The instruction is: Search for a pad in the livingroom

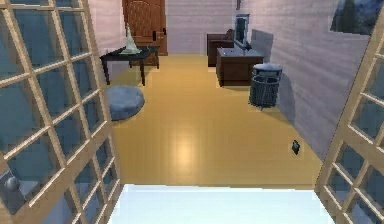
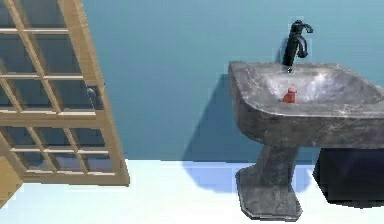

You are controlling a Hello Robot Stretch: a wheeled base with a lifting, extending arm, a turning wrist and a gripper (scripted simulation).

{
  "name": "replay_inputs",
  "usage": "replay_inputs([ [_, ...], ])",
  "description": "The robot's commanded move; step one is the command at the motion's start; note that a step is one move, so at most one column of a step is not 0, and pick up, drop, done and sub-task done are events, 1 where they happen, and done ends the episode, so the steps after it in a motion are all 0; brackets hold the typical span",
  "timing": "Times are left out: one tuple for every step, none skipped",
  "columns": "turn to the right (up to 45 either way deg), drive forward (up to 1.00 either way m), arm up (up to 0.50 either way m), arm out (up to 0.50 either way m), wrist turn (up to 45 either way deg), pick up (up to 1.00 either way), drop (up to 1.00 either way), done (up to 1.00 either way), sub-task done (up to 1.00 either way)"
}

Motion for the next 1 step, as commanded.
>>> replay_inputs([
  [0.0, 1.00, 0.00, 0.00, 0.0, 0.00, 0.00, 0.00, 0.00],
])
